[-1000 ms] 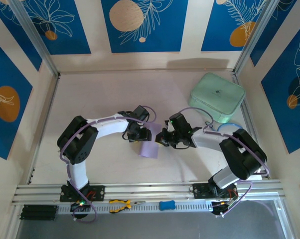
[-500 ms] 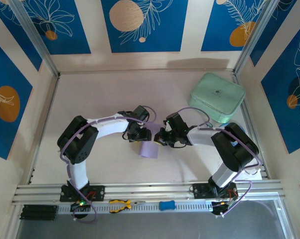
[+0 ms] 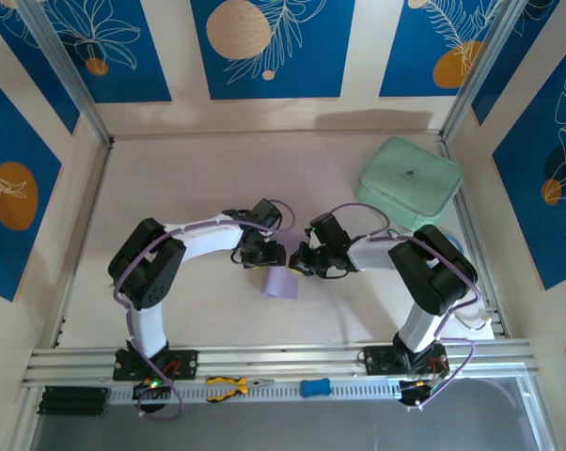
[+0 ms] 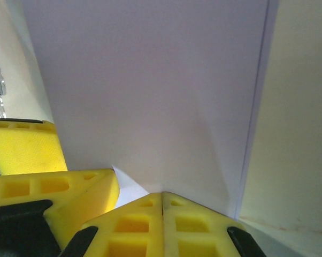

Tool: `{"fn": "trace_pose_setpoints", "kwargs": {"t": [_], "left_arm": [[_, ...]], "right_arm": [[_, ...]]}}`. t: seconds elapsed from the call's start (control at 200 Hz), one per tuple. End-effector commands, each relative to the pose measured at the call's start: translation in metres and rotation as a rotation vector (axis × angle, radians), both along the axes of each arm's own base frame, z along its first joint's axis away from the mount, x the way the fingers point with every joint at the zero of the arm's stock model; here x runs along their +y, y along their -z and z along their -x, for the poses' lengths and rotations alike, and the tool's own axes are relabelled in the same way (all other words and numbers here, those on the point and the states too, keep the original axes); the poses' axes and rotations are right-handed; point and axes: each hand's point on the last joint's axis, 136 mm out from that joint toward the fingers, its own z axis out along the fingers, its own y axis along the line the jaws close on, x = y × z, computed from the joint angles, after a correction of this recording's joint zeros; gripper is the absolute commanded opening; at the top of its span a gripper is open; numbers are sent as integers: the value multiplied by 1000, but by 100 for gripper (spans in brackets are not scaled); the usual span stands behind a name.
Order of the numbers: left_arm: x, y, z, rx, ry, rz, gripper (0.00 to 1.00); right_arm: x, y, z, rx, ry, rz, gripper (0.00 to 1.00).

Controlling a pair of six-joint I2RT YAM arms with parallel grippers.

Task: Fold a paper plane with a square sheet of paper (pick it up from the middle)
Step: Hold the square sheet of paper at the center of the table, then first fold the square sheet of paper in half at the center of the table.

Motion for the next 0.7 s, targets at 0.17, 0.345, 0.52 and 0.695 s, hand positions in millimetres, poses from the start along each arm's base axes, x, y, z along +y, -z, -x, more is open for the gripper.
{"fn": "trace_pose_setpoints", "kwargs": {"t": [0.17, 0.345, 0.52, 0.695], "left_arm": [[4, 16, 0, -23, 3, -22, 65], [-2, -39, -14, -159, -16, 80, 70], [-7, -76, -20, -258, 16, 214, 71], [-27, -87, -15, -246, 75, 433, 43]], "right_arm": [[-44, 38, 28, 53, -68, 118, 0], [-46, 28, 13, 8, -164, 82, 0], [-43, 32, 7, 1, -230, 104, 0], [-40, 36, 8, 9, -242, 90, 0]]}}
